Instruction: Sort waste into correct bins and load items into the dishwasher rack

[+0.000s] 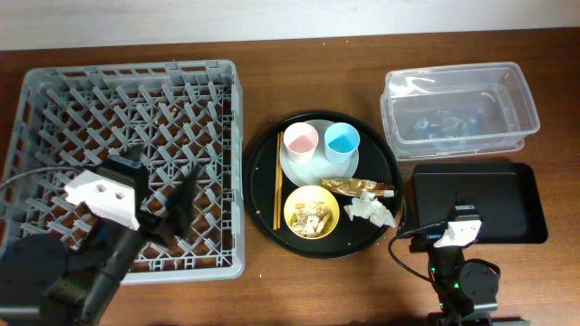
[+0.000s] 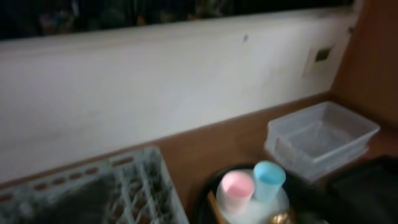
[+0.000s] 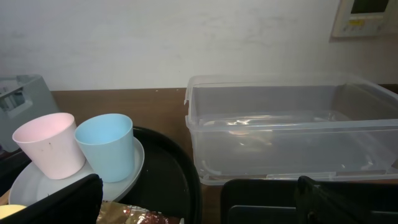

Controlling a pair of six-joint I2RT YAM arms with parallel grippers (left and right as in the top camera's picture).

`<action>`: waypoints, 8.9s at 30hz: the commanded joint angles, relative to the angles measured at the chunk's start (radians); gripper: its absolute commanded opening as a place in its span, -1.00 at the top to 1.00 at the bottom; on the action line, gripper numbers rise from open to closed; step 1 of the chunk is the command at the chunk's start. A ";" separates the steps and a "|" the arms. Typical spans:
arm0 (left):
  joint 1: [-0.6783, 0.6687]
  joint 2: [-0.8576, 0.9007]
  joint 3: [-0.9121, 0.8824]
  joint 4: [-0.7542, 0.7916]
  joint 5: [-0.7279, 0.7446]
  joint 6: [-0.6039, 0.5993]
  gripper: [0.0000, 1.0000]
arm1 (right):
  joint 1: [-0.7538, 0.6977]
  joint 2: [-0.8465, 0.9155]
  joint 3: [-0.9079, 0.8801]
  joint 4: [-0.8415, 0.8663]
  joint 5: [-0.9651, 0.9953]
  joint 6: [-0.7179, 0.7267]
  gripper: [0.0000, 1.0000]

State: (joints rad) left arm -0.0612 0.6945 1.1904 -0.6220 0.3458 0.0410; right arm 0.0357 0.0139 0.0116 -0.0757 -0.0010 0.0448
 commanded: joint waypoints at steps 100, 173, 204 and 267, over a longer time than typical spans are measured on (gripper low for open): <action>-0.529 1.231 0.055 0.016 -0.468 -0.438 0.42 | 0.004 -0.005 -0.006 -0.005 0.006 -0.004 -0.97; -0.470 1.191 0.051 0.039 -0.526 -0.467 0.62 | 0.004 -0.005 -0.006 -0.005 0.006 -0.004 -0.97; -0.474 1.191 0.035 0.047 -0.523 -0.467 0.69 | 0.004 -0.005 -0.006 -0.005 0.006 -0.004 -0.97; -0.475 1.286 0.035 0.062 -0.469 -0.467 0.86 | 0.004 -0.005 -0.006 -0.005 0.006 -0.004 -0.97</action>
State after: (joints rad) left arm -0.5407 1.9583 1.2343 -0.5625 -0.1318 -0.4171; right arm 0.0357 0.0139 0.0116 -0.0757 -0.0010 0.0448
